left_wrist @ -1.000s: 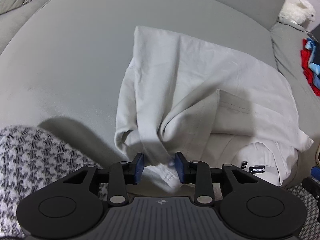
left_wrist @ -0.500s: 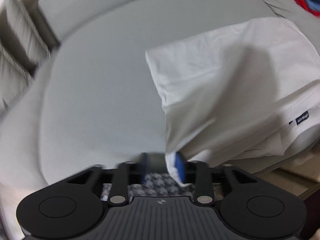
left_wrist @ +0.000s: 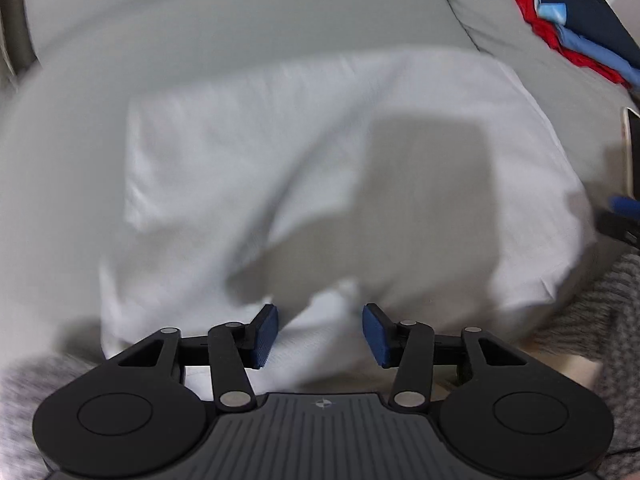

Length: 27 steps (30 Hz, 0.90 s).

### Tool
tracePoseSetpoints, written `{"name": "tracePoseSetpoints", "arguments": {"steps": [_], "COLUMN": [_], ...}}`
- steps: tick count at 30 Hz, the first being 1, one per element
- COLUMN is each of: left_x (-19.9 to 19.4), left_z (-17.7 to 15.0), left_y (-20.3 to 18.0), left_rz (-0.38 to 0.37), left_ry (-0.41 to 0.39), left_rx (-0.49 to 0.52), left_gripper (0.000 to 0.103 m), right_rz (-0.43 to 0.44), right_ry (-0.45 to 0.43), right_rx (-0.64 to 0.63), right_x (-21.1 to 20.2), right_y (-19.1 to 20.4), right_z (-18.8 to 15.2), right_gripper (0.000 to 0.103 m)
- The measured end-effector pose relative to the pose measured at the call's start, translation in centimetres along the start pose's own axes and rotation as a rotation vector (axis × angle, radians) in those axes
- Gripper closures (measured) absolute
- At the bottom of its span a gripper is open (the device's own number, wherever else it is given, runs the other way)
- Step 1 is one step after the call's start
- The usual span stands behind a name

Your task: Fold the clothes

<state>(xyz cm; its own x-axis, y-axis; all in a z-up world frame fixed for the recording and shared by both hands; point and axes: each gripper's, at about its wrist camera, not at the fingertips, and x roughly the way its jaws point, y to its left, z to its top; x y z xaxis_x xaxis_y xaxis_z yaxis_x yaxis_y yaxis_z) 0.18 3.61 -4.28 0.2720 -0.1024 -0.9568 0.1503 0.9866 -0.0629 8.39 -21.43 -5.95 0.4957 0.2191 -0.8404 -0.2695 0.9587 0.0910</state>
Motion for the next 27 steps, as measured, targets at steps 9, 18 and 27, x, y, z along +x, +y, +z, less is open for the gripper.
{"name": "tracePoseSetpoints", "arguments": {"steps": [9, 18, 27], "left_x": [-5.1, -3.0, 1.7], "left_z": [-0.5, 4.5, 6.9], "left_y": [5.7, 16.0, 18.6], "left_rz": [0.020, 0.109, 0.049], "left_ry": [-0.172, -0.355, -0.298], "left_rx": [-0.061, -0.307, -0.269], "left_gripper": [0.054, 0.064, 0.076], "right_rz": [0.012, 0.052, 0.041], "right_ry": [0.123, 0.002, 0.081], "right_rx": [-0.124, -0.235, -0.258], "right_x": [2.4, 2.4, 5.1], "right_y": [2.8, 6.4, 7.7], "right_z": [0.6, 3.0, 2.6], "right_gripper": [0.060, 0.059, 0.059]}}
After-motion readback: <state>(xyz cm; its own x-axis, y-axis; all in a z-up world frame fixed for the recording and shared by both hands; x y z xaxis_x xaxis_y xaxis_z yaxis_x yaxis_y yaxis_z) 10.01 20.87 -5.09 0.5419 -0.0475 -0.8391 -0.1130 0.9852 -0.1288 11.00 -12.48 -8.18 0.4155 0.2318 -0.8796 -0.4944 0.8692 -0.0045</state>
